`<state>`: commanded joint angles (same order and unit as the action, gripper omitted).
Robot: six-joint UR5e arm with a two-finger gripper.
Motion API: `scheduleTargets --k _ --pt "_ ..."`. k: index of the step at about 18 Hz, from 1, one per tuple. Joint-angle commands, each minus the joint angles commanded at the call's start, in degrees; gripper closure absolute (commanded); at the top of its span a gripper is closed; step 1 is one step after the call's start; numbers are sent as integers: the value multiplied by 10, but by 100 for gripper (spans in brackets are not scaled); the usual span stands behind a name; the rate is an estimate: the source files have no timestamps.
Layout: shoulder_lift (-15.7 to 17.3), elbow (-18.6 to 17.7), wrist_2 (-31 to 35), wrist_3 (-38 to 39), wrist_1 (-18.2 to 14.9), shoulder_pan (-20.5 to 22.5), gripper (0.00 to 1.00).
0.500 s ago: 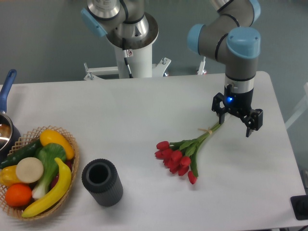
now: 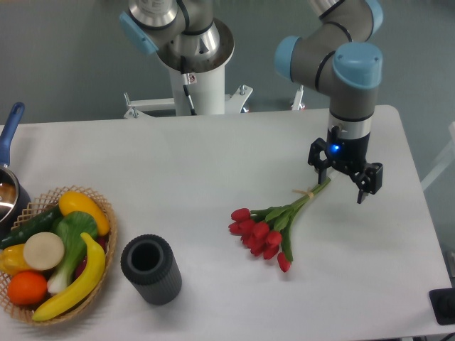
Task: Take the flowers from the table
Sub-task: 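Move the open gripper toward the tulip stems near the blooms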
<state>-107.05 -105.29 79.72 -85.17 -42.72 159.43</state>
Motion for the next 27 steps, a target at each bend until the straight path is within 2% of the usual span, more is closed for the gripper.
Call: scheduleTargets --k 2,6,9,15,19,27 --pt "1 -1 -23 7 -2 3 0" --pt "4 -11 -24 14 -2 -2 0" --pt "2 -17 -23 75 -1 -3 0" --pt "-7 -18 -22 56 -7 -6 0" --pt "-27 -10 -22 33 -41 -26 0" --pt "-42 -11 -20 33 -88 -40 0"
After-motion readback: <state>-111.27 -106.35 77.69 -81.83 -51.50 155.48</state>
